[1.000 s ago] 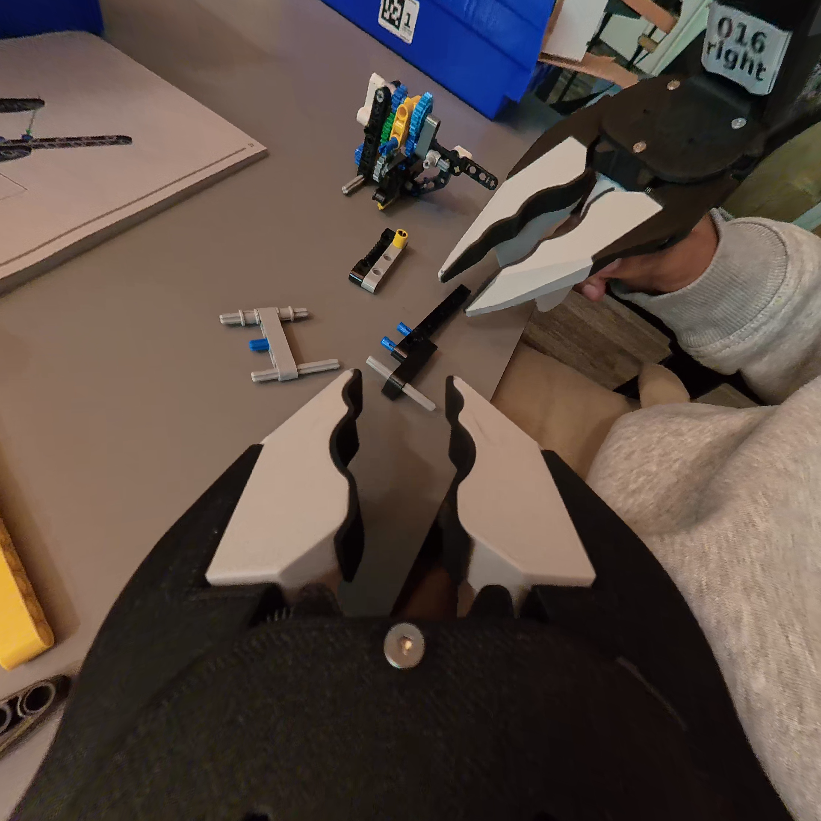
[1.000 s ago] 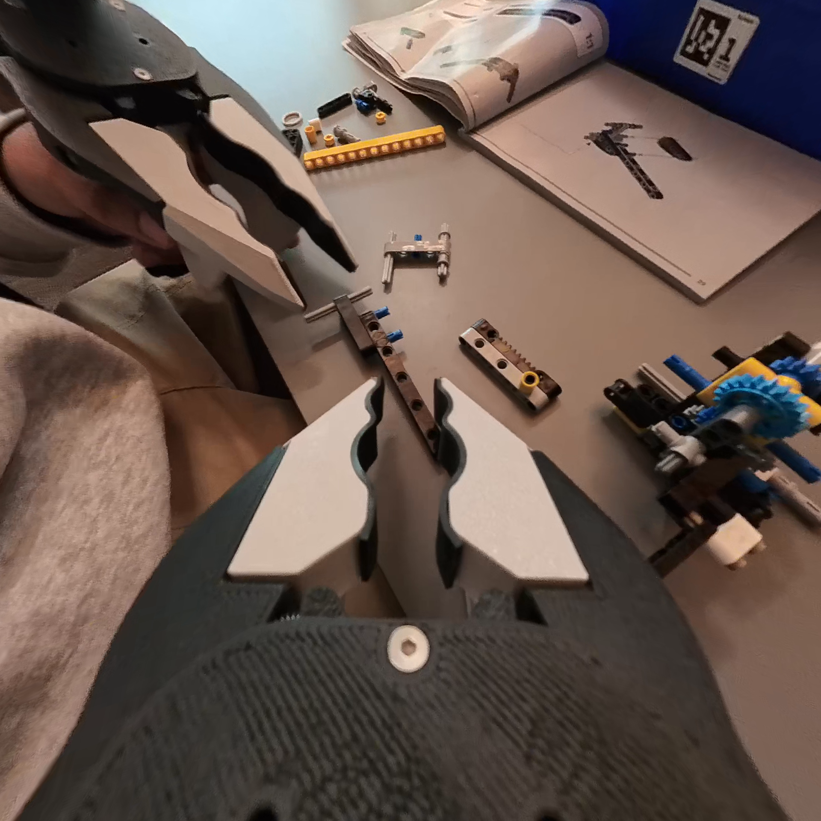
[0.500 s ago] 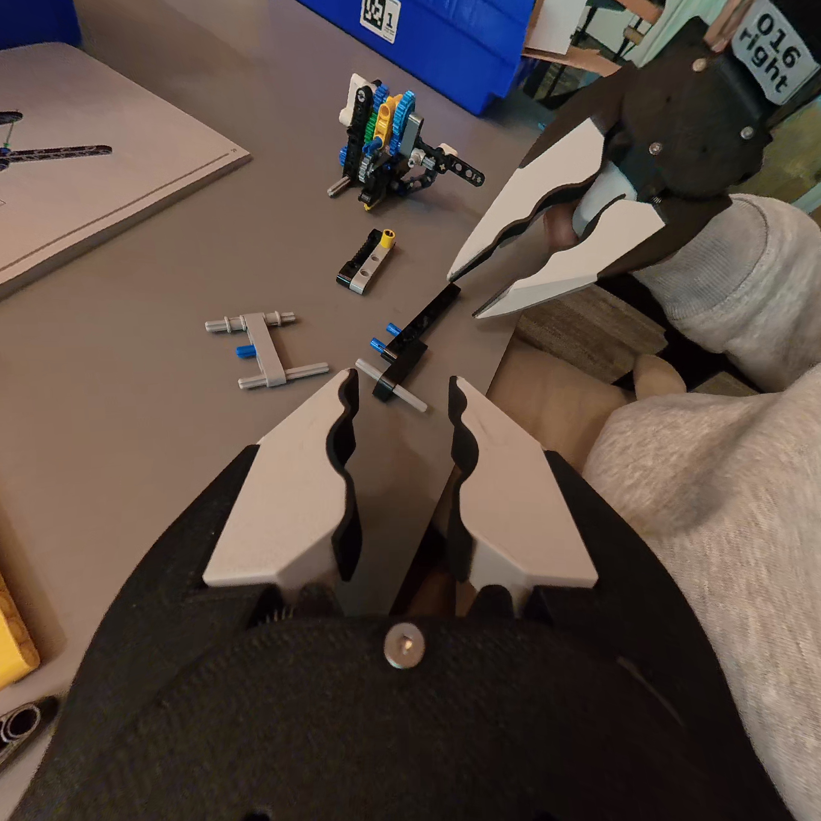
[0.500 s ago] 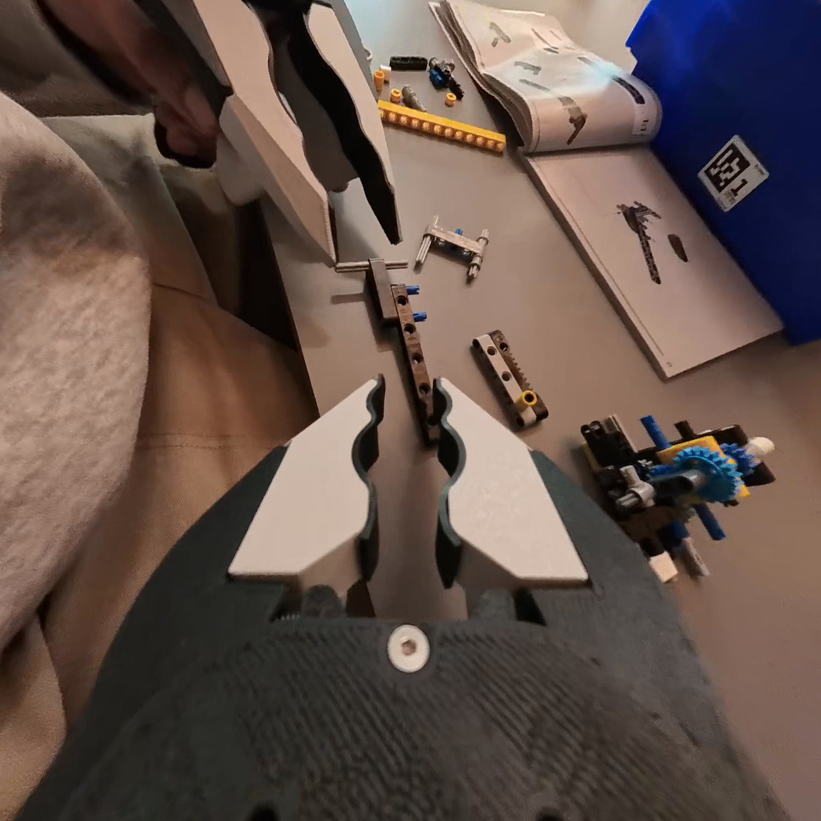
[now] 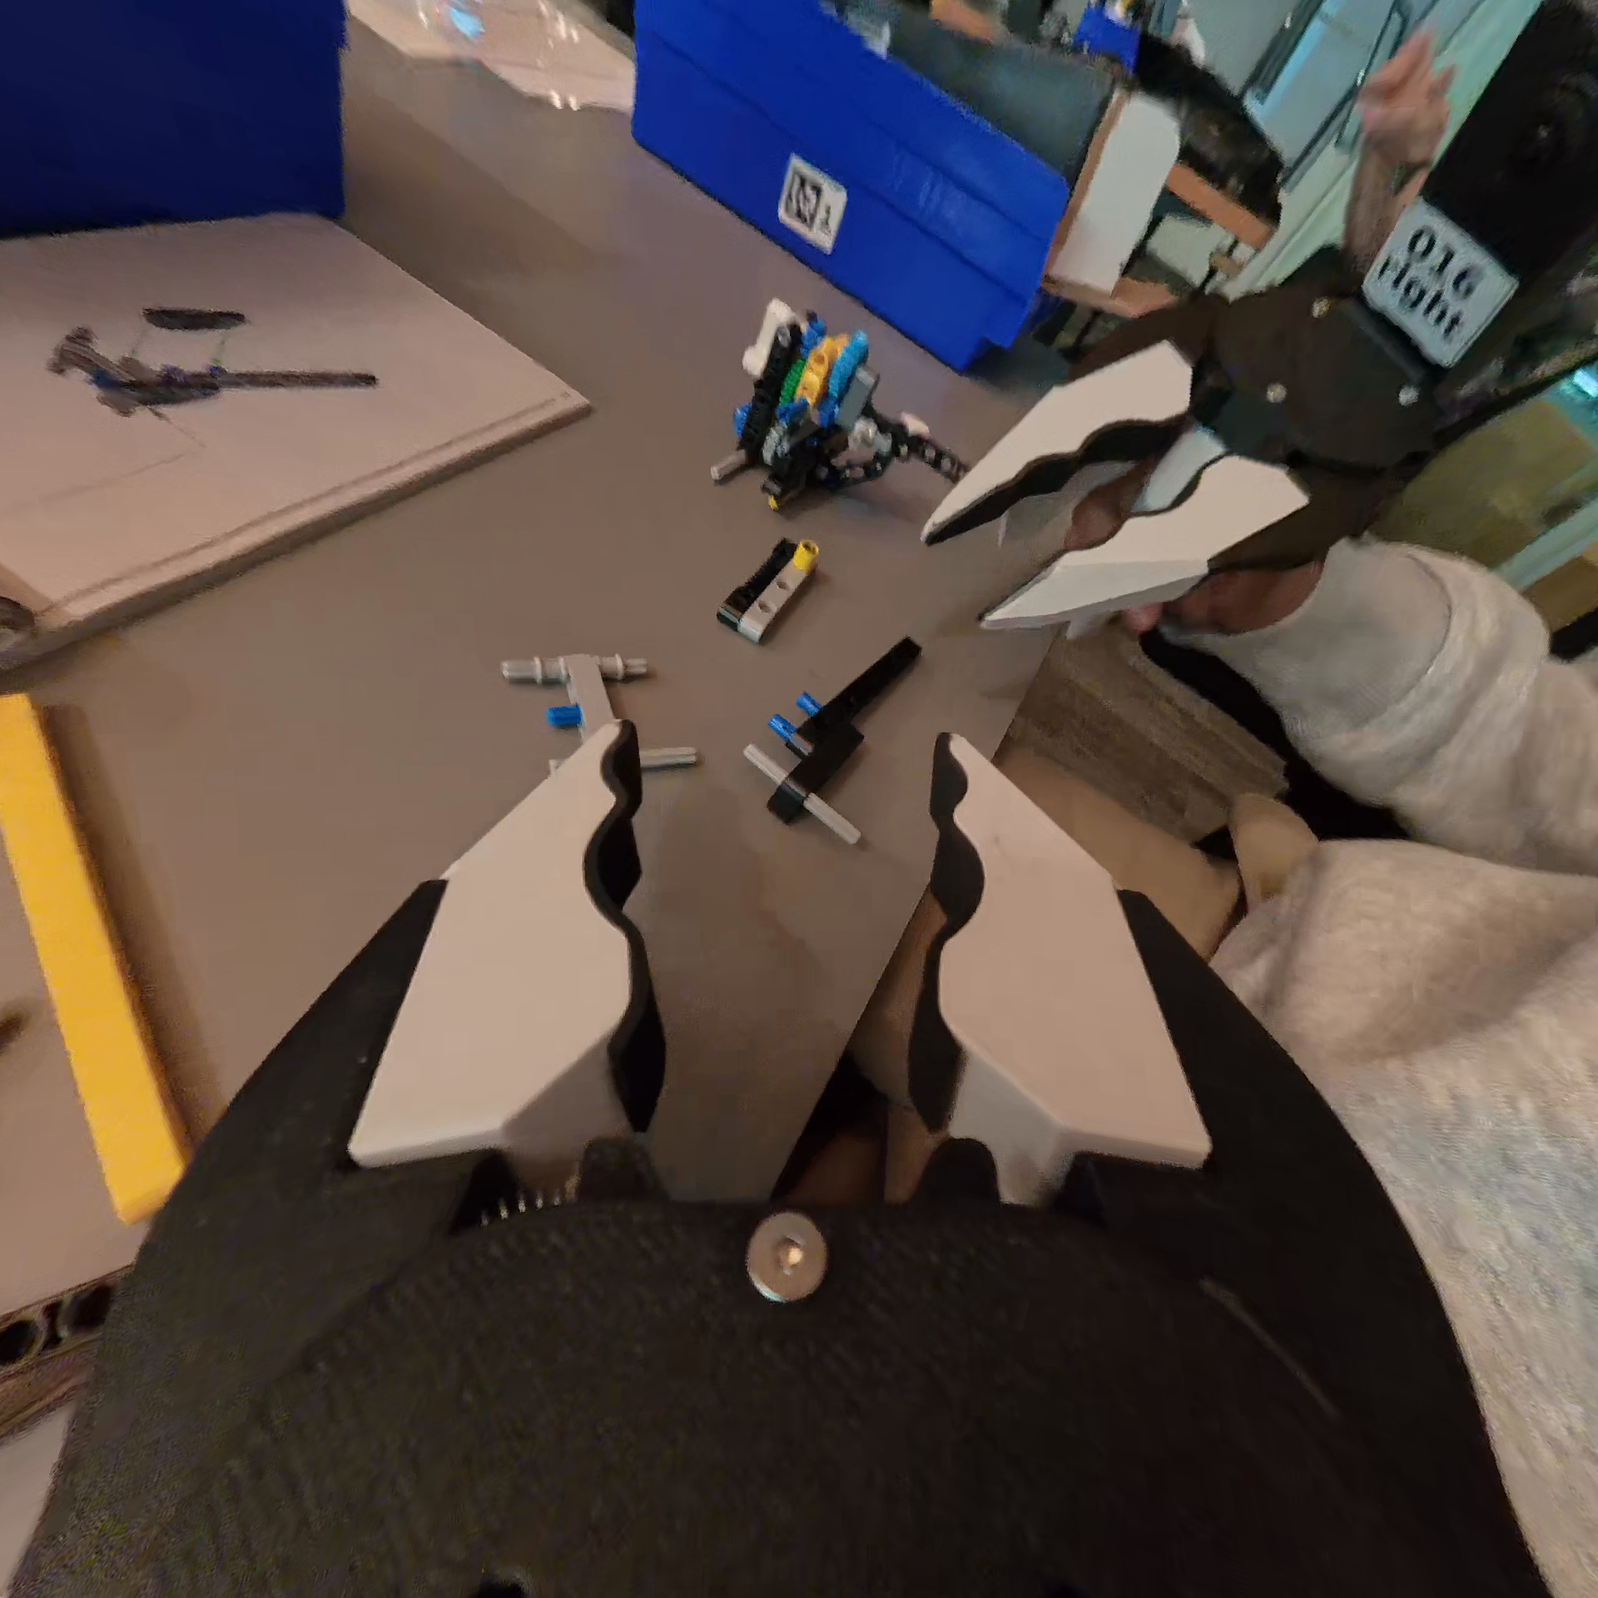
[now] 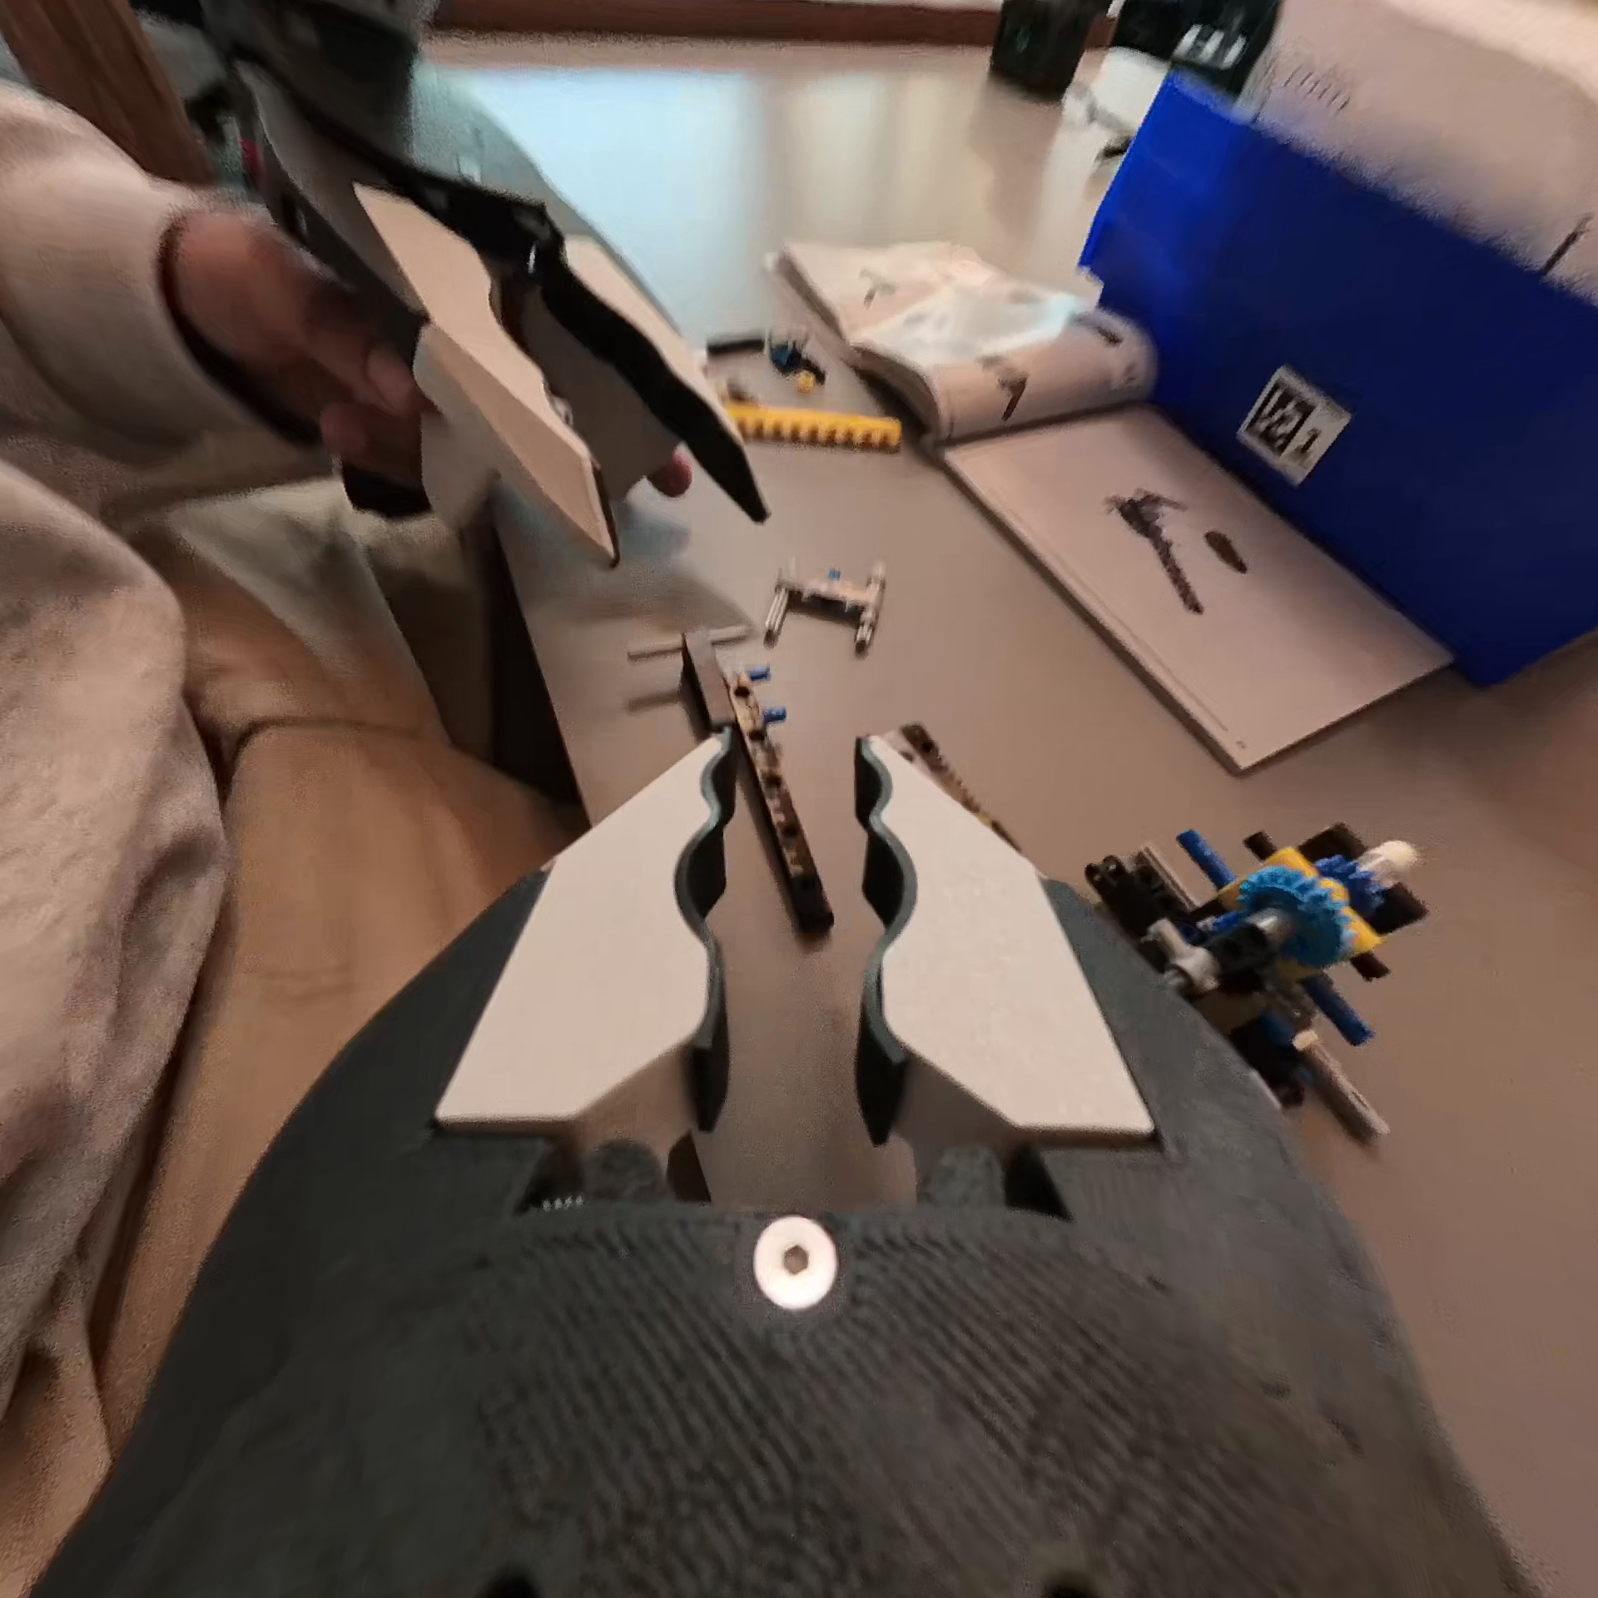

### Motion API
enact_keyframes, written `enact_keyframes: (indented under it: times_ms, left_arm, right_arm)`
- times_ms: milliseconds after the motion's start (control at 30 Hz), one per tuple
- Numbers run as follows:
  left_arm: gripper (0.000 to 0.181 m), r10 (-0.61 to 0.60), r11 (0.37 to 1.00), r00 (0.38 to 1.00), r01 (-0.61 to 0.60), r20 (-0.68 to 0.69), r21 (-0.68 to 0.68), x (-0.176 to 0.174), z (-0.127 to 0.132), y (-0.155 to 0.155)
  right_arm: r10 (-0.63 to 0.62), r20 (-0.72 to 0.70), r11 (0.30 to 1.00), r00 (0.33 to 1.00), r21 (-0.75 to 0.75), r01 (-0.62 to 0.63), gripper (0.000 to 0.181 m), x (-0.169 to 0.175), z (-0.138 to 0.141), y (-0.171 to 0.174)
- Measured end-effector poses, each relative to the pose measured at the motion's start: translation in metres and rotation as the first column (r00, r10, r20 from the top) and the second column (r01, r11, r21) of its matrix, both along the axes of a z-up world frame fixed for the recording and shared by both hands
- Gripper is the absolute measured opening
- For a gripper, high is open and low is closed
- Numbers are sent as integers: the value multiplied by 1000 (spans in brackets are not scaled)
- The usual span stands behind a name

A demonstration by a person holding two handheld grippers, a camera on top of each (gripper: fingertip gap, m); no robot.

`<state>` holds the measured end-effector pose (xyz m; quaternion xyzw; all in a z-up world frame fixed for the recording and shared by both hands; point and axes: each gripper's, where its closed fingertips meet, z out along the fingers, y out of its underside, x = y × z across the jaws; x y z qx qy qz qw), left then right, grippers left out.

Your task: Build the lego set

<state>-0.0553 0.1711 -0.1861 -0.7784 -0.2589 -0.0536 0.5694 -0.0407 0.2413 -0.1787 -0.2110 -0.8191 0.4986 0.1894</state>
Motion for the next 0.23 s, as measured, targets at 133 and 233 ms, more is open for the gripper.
enact_keyframes:
  times_ms: [133, 233]
  left_arm:
    - [66, 41, 996, 999, -41, 6, 79, -10, 19, -6]
    - [62, 45, 998, 998, -43, -31, 53, -11, 21, -8]
  right_arm:
    - [-41, -12, 995, 999, -94, 40, 28, -1, 15, 6]
    - [-66, -7, 992, 998, -108, 65, 27, 1, 16, 13]
